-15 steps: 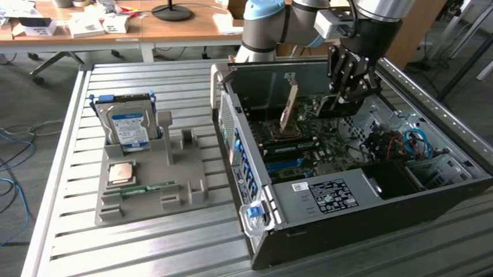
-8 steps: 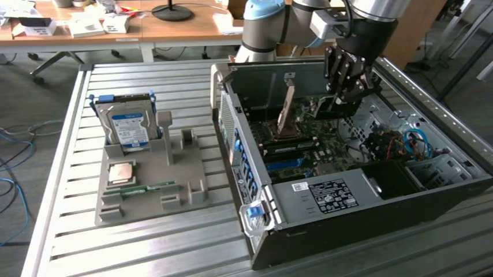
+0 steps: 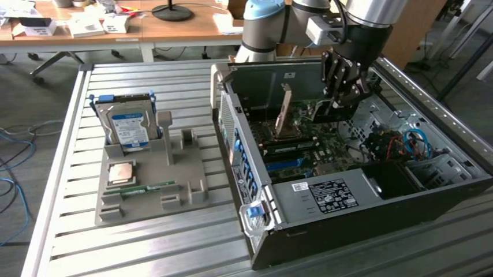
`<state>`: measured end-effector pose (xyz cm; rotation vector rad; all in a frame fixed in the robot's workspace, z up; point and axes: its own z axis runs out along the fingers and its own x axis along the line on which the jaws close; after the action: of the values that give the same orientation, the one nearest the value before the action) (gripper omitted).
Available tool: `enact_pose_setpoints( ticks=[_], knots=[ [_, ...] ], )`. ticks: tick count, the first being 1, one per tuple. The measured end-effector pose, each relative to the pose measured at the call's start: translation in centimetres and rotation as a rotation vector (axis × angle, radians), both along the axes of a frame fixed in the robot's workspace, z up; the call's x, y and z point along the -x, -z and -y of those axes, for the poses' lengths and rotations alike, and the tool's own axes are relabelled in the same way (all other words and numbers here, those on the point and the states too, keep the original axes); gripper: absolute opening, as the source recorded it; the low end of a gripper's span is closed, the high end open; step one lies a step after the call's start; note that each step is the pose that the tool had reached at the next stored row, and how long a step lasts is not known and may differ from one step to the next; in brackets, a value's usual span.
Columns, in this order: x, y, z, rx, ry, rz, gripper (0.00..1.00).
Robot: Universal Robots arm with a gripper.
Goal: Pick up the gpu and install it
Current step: 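Insert the gpu into the slot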
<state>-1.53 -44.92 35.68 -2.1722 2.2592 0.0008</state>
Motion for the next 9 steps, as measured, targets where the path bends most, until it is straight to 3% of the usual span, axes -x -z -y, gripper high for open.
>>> enact_pose_setpoints(
  ticks=[1, 5, 9],
  knots=[
    [0.04, 0.04, 0.00, -0.0044, 0.000, 0.0036, 0.27],
    [0.05, 0.04, 0.00, -0.0045, 0.000, 0.0033, 0.27],
    [0.05, 0.04, 0.00, -0.0045, 0.004, -0.0115, 0.27]
  ],
)
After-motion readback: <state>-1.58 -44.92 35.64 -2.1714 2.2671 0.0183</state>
